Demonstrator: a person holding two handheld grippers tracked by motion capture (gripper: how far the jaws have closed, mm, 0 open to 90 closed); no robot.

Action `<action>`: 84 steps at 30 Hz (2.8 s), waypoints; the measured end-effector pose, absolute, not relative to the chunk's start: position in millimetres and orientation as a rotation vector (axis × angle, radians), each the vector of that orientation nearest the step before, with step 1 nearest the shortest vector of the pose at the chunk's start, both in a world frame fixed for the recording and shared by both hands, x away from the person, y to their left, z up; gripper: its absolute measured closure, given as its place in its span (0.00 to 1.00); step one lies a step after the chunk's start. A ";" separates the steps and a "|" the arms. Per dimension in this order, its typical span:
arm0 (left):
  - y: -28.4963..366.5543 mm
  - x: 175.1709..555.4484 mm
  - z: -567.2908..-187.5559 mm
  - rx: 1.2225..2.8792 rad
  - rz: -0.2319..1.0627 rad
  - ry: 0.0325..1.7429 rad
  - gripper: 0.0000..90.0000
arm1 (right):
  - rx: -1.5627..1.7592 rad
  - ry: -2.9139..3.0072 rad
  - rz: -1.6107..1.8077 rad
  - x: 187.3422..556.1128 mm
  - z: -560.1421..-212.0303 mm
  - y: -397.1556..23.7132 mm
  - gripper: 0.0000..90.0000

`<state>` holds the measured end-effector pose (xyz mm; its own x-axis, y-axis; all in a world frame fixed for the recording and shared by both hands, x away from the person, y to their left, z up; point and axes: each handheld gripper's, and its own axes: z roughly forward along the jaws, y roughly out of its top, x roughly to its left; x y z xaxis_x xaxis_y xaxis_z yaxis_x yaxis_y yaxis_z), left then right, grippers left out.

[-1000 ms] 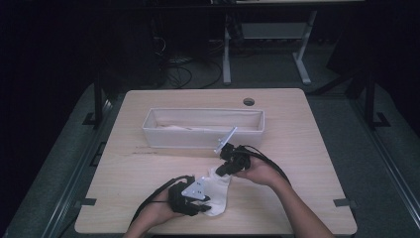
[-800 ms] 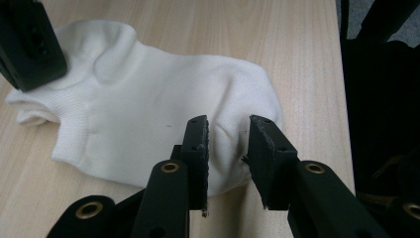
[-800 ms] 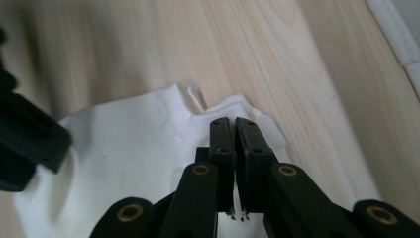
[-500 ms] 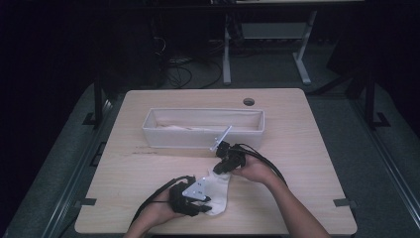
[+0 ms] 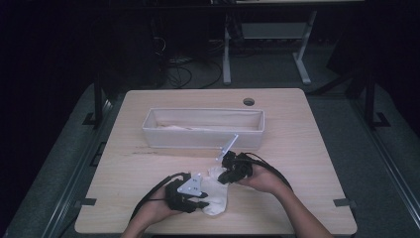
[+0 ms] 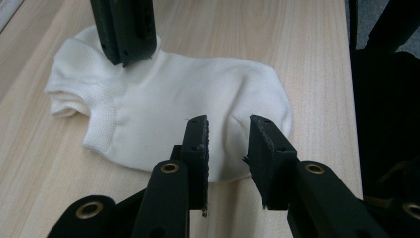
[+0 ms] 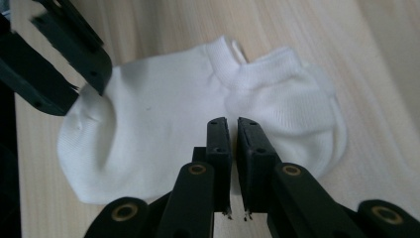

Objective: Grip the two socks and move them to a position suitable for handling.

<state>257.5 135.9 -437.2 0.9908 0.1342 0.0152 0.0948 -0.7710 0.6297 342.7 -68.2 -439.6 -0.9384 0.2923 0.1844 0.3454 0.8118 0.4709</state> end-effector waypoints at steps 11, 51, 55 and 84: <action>139.7 258.4 -435.3 2.449 0.090 0.169 0.78 | -0.502 -2.900 -0.822 338.7 -433.8 -73.4 0.91; 137.1 302.7 -432.9 2.455 0.050 0.285 0.75 | -0.125 -2.925 -0.921 261.5 -430.8 -61.4 0.70; 133.8 306.1 -432.3 2.467 0.046 0.288 0.75 | -0.101 -2.933 -0.907 259.8 -432.6 -56.9 0.69; 130.9 310.0 -445.7 2.534 0.009 0.287 0.74 | -0.038 -2.971 -0.842 255.7 -444.2 -42.2 0.67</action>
<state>310.0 130.9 -445.7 0.9768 0.2065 -0.0565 0.2027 -0.8068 0.5549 255.7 -42.2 -444.2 -0.9983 0.0092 0.0582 0.0384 0.8512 0.5234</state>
